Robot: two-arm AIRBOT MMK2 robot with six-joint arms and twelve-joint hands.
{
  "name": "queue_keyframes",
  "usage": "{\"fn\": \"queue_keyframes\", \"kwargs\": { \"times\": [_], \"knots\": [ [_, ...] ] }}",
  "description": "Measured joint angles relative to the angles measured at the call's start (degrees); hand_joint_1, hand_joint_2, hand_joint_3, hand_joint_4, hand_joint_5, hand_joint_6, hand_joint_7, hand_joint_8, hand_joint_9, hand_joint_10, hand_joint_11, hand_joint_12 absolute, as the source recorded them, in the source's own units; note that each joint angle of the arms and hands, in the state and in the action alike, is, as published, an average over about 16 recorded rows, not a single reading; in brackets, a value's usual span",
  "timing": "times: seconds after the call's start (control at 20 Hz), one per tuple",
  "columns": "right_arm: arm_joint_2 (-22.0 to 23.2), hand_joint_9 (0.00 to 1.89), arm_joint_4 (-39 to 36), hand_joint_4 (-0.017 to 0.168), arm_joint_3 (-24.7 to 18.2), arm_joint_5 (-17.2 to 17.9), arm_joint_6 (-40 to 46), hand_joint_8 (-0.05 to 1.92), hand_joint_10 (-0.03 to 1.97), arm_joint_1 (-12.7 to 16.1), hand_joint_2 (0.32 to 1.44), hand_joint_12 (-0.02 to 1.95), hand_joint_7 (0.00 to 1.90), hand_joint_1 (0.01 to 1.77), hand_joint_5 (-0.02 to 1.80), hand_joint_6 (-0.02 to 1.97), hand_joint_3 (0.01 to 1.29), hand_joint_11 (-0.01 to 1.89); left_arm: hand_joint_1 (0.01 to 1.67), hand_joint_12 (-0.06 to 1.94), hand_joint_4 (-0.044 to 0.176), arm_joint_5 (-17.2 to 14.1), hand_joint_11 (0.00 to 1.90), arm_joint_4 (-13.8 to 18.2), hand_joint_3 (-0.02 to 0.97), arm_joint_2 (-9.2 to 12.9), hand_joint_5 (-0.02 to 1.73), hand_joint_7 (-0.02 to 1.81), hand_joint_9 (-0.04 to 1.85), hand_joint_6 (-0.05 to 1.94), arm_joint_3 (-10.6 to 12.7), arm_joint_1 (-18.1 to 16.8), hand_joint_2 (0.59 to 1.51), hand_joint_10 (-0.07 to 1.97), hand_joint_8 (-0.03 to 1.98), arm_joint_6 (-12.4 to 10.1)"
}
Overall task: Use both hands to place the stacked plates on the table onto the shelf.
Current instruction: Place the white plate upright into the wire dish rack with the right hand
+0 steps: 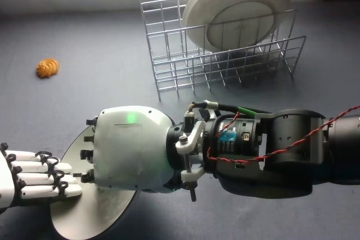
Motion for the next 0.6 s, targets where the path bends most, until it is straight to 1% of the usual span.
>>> {"fn": "queue_keyframes", "kwargs": {
  "times": [0.15, 0.25, 0.45, 0.6],
  "knots": [
    [0.32, 1.26, -0.03, 0.005, -0.14, 0.57, -0.34, 0.34, 0.02, 0.05, 0.94, 0.87, 1.02, 1.13, 0.84, 0.39, 0.01, 0.99, 0.01, 0.04, -0.007, -0.12, 0.03, -1.57, 0.011, -0.12, -0.01, -0.01, -0.02, -0.03, 0.58, -0.53, 1.121, -0.05, -0.01, 0.04],
    [0.73, 1.32, 0.00, 0.007, -0.37, 0.80, -0.54, 0.40, 0.02, 0.11, 0.93, 0.85, 1.07, 1.13, 0.86, 0.43, 0.01, 1.05, 0.01, 0.03, -0.005, -0.08, 0.02, -2.99, 0.011, -0.12, -0.01, 0.00, -0.02, -0.03, 1.18, -1.09, 1.121, -0.05, -0.01, 0.08],
    [2.09, 1.38, 0.15, 0.012, -1.47, 0.68, -0.79, 0.45, 0.01, 0.38, 0.91, 0.85, 1.13, 1.14, 0.90, 0.46, 0.01, 1.08, 0.01, 0.02, -0.003, -0.07, 0.02, -6.56, 0.011, 0.18, 0.00, 0.01, -0.01, -0.01, 2.62, -2.58, 1.124, -0.05, -0.01, 0.15],
    [3.73, 1.38, 0.27, 0.011, -2.93, 0.42, -0.84, 0.48, 0.01, 0.66, 0.91, 0.85, 1.16, 1.14, 0.92, 0.50, 0.01, 1.07, 0.01, 0.01, 0.000, -0.12, 0.02, -9.29, 0.011, 0.66, 0.00, 0.01, 0.00, 0.00, 3.94, -3.93, 1.124, -0.05, -0.01, 0.18]
  ]
}}
